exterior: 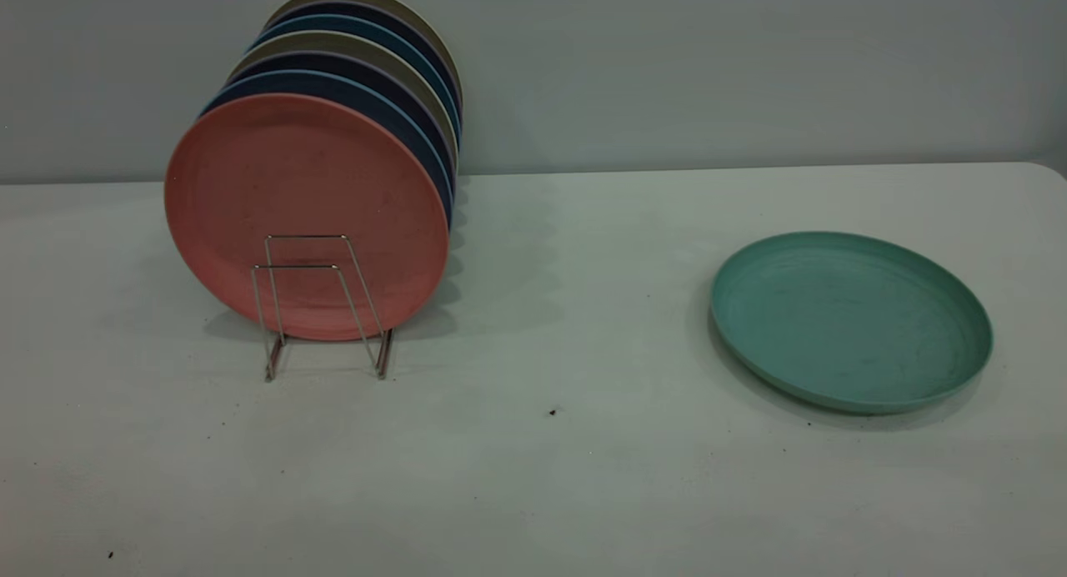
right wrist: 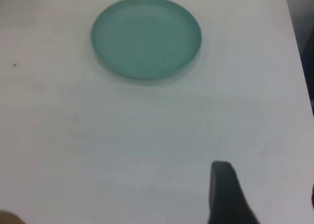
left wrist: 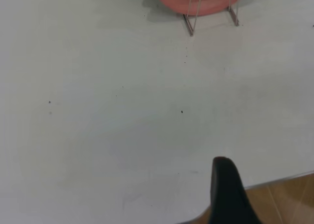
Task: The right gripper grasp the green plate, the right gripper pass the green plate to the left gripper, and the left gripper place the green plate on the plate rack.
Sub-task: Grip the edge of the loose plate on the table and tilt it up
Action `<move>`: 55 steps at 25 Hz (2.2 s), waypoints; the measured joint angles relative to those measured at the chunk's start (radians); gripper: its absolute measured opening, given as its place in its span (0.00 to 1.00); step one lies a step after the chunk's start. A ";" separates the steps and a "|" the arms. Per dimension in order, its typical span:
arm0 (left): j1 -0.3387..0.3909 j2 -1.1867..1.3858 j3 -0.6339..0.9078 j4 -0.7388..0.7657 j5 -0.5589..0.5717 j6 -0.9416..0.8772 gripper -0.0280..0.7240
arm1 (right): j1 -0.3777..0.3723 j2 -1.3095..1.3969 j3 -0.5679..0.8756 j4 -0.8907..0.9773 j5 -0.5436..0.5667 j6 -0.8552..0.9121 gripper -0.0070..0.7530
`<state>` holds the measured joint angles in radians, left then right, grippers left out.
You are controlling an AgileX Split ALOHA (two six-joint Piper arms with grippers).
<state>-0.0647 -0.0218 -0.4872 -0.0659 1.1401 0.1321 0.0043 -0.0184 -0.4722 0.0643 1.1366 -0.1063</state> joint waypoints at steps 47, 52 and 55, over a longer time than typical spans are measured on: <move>-0.130 1.780 -0.642 -0.576 -0.545 0.469 0.76 | -0.136 1.917 -0.560 0.798 -0.477 -0.752 0.69; -0.220 1.896 -0.670 -0.657 -0.595 0.517 0.76 | -0.229 2.076 -0.658 0.829 -0.444 -0.775 0.68; -0.248 1.934 -0.680 -0.663 -0.599 0.526 0.76 | -0.270 2.157 -0.712 0.837 -0.441 -0.775 0.68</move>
<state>-0.3128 1.9124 -1.1669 -0.7288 0.5415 0.6582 -0.2655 2.1381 -1.1838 0.9010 0.6961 -0.8817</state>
